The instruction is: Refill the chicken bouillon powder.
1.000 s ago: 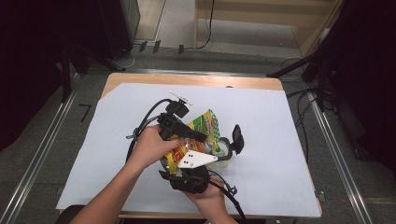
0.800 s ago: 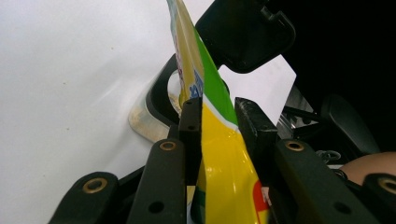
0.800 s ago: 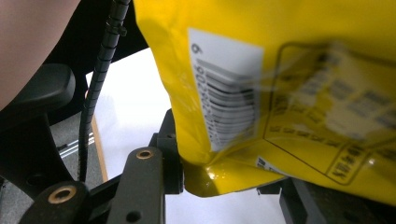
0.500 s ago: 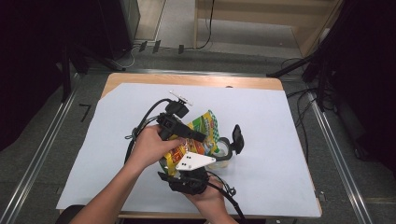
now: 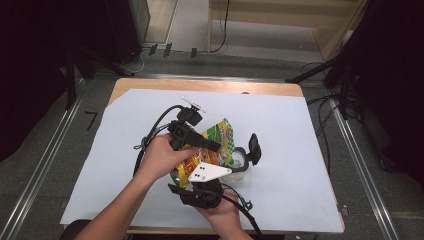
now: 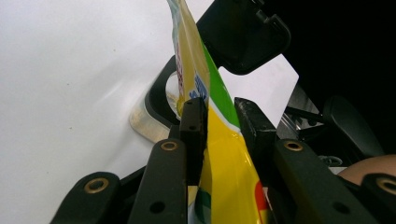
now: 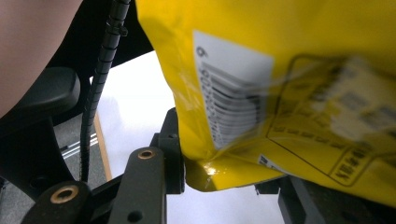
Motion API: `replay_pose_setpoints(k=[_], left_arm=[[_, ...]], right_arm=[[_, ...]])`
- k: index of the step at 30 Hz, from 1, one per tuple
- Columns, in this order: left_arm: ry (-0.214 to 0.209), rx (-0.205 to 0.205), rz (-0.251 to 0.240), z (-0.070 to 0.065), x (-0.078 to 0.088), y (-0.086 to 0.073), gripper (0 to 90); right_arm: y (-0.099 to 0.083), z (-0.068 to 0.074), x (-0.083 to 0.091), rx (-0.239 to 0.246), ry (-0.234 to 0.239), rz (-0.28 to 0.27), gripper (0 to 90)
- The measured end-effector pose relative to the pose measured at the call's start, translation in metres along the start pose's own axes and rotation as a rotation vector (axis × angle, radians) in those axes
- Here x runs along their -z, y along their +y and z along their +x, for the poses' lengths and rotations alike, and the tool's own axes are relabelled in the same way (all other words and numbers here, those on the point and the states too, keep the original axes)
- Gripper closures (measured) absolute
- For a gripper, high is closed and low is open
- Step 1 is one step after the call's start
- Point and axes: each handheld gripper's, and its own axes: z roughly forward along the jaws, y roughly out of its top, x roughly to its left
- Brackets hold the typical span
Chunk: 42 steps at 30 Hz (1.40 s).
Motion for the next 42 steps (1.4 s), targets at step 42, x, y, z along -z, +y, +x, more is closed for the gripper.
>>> replay_pose_setpoints(k=[42], left_arm=[[0.001, 0.026, 0.055, 0.0, -0.001, 0.013, 78.4]], right_arm=[[0.006, 0.0, 0.0, 0.007, -0.005, -0.001, 65.8]])
